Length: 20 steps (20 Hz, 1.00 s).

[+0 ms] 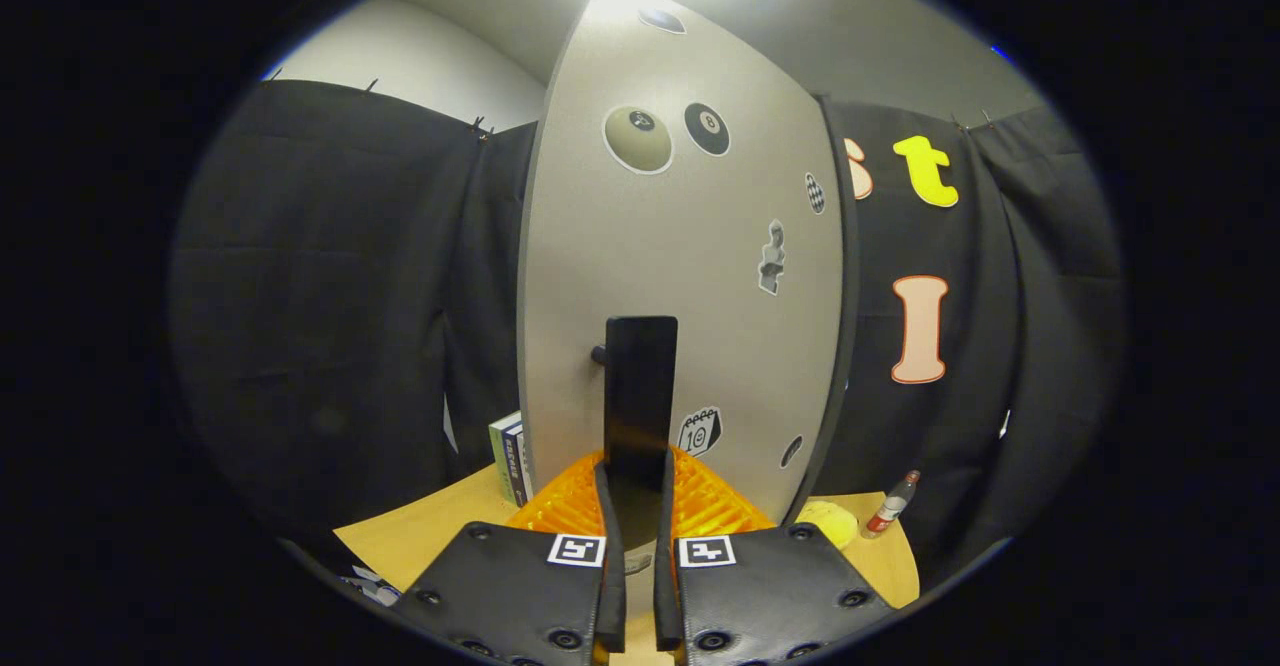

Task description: Open the shoe cabinet door, grab the shoes and put them into the shoe cabinet, then close the shoe cabinet door.

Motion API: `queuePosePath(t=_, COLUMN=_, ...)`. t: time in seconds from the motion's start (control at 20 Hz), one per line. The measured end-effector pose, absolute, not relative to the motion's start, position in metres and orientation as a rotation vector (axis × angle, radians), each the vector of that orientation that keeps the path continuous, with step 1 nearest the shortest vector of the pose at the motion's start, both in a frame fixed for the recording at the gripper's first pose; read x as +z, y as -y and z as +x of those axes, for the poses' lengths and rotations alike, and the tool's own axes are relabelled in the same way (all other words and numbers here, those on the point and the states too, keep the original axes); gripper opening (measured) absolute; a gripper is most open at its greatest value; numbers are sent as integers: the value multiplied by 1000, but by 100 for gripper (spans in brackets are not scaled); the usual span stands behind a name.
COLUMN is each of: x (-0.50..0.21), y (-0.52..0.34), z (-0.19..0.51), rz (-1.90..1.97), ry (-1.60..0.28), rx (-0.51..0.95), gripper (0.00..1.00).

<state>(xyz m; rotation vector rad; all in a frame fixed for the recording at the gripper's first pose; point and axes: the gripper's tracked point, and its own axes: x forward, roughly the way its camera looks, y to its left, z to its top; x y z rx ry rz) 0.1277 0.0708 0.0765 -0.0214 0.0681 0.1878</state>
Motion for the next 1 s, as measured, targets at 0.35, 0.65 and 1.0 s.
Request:
queuePosePath(t=0.35, x=74, y=-28, z=110, rz=-22, ry=-84, rx=52, gripper=12)
queuePosePath(t=0.65, x=74, y=22, z=102, rz=-20, ry=-67, rx=-100, gripper=11)
queuePosePath(t=1.0, x=72, y=62, z=95, rz=116, ry=-33, rx=-123, gripper=8)
